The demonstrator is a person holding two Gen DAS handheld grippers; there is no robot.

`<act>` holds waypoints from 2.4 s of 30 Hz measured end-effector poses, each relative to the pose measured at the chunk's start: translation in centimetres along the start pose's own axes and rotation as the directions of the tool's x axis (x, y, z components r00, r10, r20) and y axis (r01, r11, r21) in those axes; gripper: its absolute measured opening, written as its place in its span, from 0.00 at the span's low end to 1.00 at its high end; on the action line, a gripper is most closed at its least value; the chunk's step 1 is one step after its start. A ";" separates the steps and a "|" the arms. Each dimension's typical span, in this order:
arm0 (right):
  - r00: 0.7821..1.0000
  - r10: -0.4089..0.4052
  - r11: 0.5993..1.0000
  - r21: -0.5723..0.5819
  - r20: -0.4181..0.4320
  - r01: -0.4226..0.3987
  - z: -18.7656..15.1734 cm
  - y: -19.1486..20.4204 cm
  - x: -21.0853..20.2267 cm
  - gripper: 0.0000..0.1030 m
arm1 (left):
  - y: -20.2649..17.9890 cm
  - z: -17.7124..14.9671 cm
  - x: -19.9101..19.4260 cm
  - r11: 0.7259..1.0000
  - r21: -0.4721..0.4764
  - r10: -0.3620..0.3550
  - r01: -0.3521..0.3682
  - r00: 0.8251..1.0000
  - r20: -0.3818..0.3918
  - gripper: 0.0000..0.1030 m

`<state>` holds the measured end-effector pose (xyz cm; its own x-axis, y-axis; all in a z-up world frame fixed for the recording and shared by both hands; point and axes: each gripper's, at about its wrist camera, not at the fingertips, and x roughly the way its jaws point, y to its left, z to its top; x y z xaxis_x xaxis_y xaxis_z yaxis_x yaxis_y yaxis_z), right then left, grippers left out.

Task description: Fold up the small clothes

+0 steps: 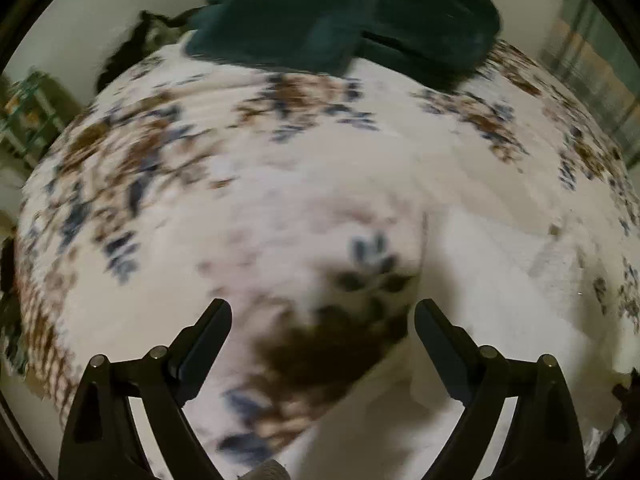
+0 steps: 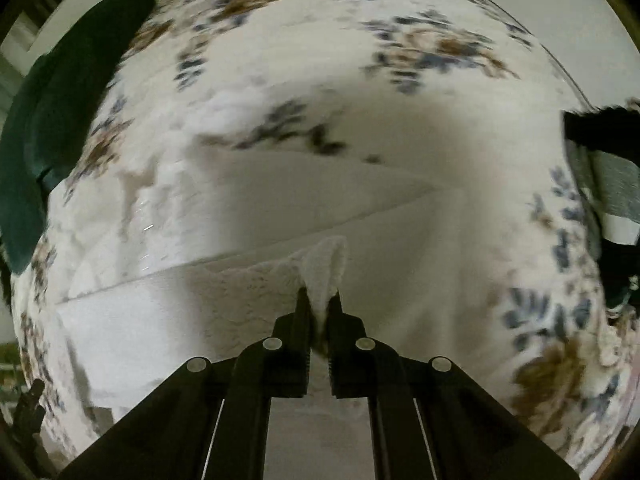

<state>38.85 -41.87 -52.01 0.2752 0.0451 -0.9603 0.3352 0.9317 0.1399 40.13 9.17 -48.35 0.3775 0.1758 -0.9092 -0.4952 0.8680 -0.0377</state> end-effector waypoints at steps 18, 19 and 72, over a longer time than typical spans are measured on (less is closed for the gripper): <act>0.998 0.030 0.986 0.164 -0.052 -0.021 1.0 -8.0 2.8 0.48 | -10.3 1.7 7.6 0.922 0.383 0.060 -0.060 0.998 0.011 0.91; 0.998 0.030 0.990 0.137 -0.049 -0.023 0.9 -7.7 2.7 0.51 | -10.2 1.3 8.0 0.918 0.392 0.068 -0.064 0.998 0.004 0.91; 0.941 0.109 0.967 -0.185 -0.321 -0.175 -3.9 -22.3 -5.2 0.62 | -25.0 -42.8 -7.2 0.754 0.637 0.066 0.160 0.946 -0.316 0.13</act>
<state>26.44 -61.48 -51.10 0.0061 0.2596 -0.9657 0.1089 0.9598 0.2587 16.32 -33.62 -58.63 0.0774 0.0771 -0.9940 0.1849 0.9786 0.0903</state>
